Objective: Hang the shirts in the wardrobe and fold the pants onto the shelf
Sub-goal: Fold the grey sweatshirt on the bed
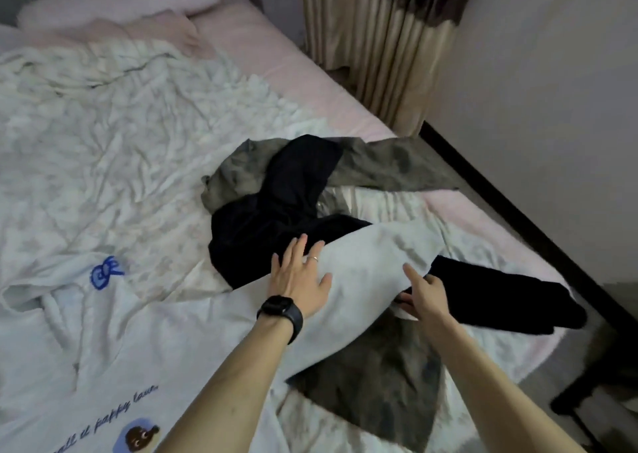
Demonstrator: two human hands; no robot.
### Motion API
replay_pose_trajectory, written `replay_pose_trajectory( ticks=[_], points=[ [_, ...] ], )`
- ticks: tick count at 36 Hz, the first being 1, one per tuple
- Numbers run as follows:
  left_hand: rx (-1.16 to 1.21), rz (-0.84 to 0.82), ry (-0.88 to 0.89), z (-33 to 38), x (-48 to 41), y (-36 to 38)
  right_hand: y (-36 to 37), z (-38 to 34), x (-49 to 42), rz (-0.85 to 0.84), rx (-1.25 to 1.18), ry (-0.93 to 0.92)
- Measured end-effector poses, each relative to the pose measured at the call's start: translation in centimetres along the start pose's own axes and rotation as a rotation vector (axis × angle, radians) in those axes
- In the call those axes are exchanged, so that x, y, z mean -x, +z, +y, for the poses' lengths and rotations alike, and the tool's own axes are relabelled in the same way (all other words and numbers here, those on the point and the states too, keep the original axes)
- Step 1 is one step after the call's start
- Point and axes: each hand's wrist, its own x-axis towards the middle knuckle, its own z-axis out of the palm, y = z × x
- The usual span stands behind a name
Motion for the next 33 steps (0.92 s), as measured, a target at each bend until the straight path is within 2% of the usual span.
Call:
replay_pose_trajectory(
  ticks=[6,10,12,16,19,21,23,26,28,33],
  points=[
    [0.050,-0.111,-0.063,4.6,-6.0,-2.7,-2.7,-3.1,-3.9,-0.079,-0.052,0.081],
    [0.008,-0.204,-0.117,6.3,-8.3,-3.3,-3.9,-5.1,-4.2,-0.146,-0.003,-0.063],
    [0.057,-0.176,-0.118,6.9,-9.3,-3.4,-4.4,-6.2,-4.5,-0.154,0.025,-0.165],
    [0.199,0.108,-0.079,8.9,-10.5,-5.2,-6.1,-9.9,-4.6,-0.091,-0.071,-0.322],
    [0.171,0.098,-0.030,9.9,-11.1,-6.6,-6.2,-11.9,-4.1,-0.039,-0.072,-0.422],
    [0.067,0.068,-0.030,10.0,-10.8,-7.1,-5.7,-11.7,-3.8,-0.017,0.019,-0.451],
    [0.078,0.078,-0.049,10.0,-10.1,-7.1,-5.4,-11.1,-3.1,-0.017,0.098,-0.441],
    [0.267,0.076,-0.083,10.6,-8.9,-6.7,-5.6,-10.3,-2.1,-0.020,0.188,-0.501],
    [0.392,0.010,-0.118,11.0,-7.9,-6.9,-5.7,-10.0,-1.0,-0.031,0.205,-0.567],
    [0.857,-0.347,-0.296,11.4,-4.4,-10.9,-4.2,-9.6,3.6,-0.143,0.296,-0.751]
  ],
)
